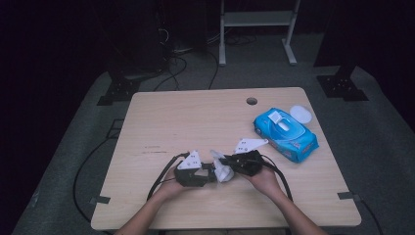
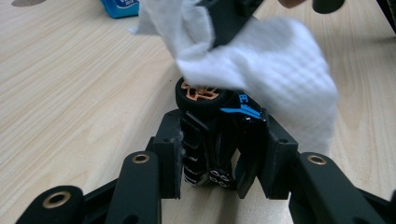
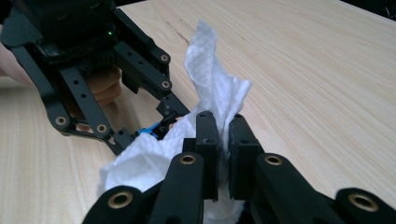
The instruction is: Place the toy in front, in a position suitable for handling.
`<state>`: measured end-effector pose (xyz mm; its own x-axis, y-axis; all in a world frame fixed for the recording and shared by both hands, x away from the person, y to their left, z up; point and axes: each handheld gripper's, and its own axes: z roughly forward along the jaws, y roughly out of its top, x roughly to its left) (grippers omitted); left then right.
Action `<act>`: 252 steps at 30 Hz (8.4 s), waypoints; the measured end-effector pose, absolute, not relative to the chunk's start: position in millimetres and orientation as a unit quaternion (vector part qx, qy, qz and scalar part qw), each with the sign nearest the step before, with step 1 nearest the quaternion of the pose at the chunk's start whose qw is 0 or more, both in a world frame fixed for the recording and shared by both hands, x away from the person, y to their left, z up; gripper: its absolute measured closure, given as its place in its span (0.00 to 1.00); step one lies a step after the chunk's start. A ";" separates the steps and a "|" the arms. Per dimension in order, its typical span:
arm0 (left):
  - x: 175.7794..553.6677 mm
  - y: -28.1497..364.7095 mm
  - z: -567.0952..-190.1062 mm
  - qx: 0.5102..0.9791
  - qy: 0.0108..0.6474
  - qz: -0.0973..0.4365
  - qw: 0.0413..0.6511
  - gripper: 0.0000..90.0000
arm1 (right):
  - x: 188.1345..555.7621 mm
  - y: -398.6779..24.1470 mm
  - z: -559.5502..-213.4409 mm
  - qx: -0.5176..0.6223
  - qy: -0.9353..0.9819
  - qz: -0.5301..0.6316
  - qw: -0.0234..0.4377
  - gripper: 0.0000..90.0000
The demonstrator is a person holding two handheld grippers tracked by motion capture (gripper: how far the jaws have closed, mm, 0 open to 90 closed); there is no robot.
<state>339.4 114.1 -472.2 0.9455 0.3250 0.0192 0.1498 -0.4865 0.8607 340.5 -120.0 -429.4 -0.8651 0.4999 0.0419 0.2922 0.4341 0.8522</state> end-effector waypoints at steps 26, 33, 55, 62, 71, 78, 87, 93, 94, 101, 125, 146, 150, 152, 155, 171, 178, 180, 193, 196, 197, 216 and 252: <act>340.1 117.3 -470.8 0.858 0.140 0.088 0.487 0.65 | 345.5 -157.0 -426.0 0.281 0.834 0.451 0.152 0.94; 340.1 117.3 -470.9 0.858 0.139 0.090 0.487 0.65 | 339.8 -127.5 -429.8 0.239 0.840 0.473 0.118 0.94; 344.0 122.0 -470.9 0.857 0.139 0.082 0.489 0.65 | 351.6 -166.1 -428.6 0.288 0.827 0.464 0.134 0.94; 344.8 121.7 -470.6 0.858 0.133 0.085 0.489 0.65 | 351.9 -185.2 -428.1 0.306 0.826 0.453 0.137 0.94; 345.1 118.1 -468.8 0.862 0.121 0.095 0.483 0.64 | 352.4 -142.9 -427.2 0.266 0.834 0.472 0.102 0.94; 345.9 118.0 -468.4 0.863 0.119 0.095 0.482 0.64 | 347.3 -99.6 -430.2 0.224 0.841 0.490 0.054 0.94; 351.1 120.5 -468.0 0.863 0.120 0.107 0.479 0.65 | 359.3 -147.5 -425.7 0.267 0.842 0.456 0.105 0.94; 353.6 120.9 -468.1 0.861 0.134 0.107 0.480 0.62 | 360.4 -164.0 -427.2 0.283 0.835 0.460 0.106 0.94; 353.8 121.3 -468.3 0.860 0.136 0.104 0.481 0.61 | 358.8 -163.5 -427.4 0.283 0.835 0.461 0.104 0.94; 352.9 120.6 -470.3 0.860 0.152 0.084 0.479 0.53 | 349.7 -165.1 -429.0 0.275 0.836 0.463 0.106 0.94; 353.9 122.8 -469.5 0.872 0.123 0.108 0.461 0.64 | 358.0 -134.9 -425.5 0.255 0.846 0.457 0.100 0.94; 354.7 123.6 -470.9 0.860 0.161 0.055 0.481 0.36 | 334.3 -153.3 -433.5 0.255 0.849 0.453 0.091 0.94; 351.7 123.6 -471.1 0.861 0.149 0.066 0.482 0.34 | 328.9 -154.1 -436.5 0.254 0.851 0.451 0.091 0.94; 350.0 123.0 -470.7 0.862 0.144 0.073 0.480 0.34 | 327.1 -154.3 -438.2 0.253 0.851 0.452 0.090 0.94; 347.2 121.4 -469.7 0.867 0.134 0.090 0.472 0.33 | 323.7 -153.8 -440.6 0.252 0.853 0.448 0.091 0.94; 346.5 118.6 -472.3 0.880 0.132 0.107 0.443 0.21 | 319.0 -153.5 -452.5 0.255 0.861 0.432 0.088 0.94; 350.4 111.0 -479.2 0.890 0.143 0.093 0.424 0.19 | 320.0 -155.3 -451.7 0.262 0.852 0.448 0.067 0.94; 351.3 109.7 -479.6 0.889 0.144 0.090 0.426 0.25 | 319.7 -155.8 -446.4 0.263 0.847 0.458 0.062 0.94; 349.0 108.6 -479.2 0.890 0.128 0.106 0.425 0.26 | 335.5 -103.5 -442.9 0.228 0.846 0.480 0.049 0.94; 349.5 110.4 -480.2 0.894 0.120 0.108 0.418 0.26 | 335.8 -99.9 -450.0 0.219 0.858 0.461 0.062 0.94; 349.4 110.5 -480.3 0.894 0.120 0.108 0.418 0.26 | 336.6 -102.6 -452.0 0.221 0.858 0.459 0.064 0.94; 353.1 114.6 -480.8 0.893 0.130 0.090 0.421 0.26 | 338.2 -144.2 -434.6 0.248 0.841 0.468 0.115 0.63; 351.6 113.9 -477.7 0.889 0.124 0.107 0.426 0.27 | 345.8 -115.7 -455.6 0.250 0.847 0.465 0.067 0.92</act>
<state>351.6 113.9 -477.7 0.9459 0.3130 0.0850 0.1297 -0.6054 0.7853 345.8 -115.7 -455.6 -0.8665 0.4848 0.1190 0.3606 0.4430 0.8208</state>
